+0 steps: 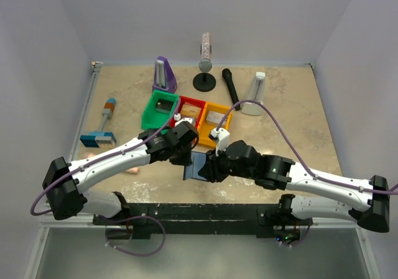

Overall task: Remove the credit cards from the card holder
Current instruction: Open the card holder, then place the card holder at the center of the board.

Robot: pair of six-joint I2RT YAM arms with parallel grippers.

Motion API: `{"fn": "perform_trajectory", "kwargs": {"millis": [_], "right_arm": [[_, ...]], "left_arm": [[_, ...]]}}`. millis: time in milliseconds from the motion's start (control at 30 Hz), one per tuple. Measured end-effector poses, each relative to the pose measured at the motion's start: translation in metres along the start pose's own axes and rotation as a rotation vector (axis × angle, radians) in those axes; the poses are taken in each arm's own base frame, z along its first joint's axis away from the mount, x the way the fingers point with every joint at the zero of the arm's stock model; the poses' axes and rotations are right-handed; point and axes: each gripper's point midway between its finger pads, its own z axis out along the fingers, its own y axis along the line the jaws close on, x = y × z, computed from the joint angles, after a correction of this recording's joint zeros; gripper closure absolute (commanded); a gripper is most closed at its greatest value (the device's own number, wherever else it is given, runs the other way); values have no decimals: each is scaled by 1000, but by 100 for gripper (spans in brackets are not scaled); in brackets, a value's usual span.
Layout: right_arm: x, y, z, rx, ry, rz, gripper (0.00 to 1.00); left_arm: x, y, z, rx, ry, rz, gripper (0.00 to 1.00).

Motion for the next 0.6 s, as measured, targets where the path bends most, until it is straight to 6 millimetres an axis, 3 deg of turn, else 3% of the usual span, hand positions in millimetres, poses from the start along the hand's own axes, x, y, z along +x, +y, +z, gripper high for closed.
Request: {"fn": "perform_trajectory", "kwargs": {"millis": [267, 400, 467, 600], "right_arm": [[15, -15, 24, 61, 65, 20, 78], [25, -47, 33, 122, 73, 102, 80], [37, -73, 37, 166, 87, 163, 81], [59, -102, 39, 206, 112, 251, 82]], "left_arm": [[0, -19, 1, 83, 17, -24, 100], [4, -25, 9, 123, 24, -26, 100], [12, -24, 17, 142, 43, -25, 100], [31, -21, 31, 175, 84, -25, 100]]}}
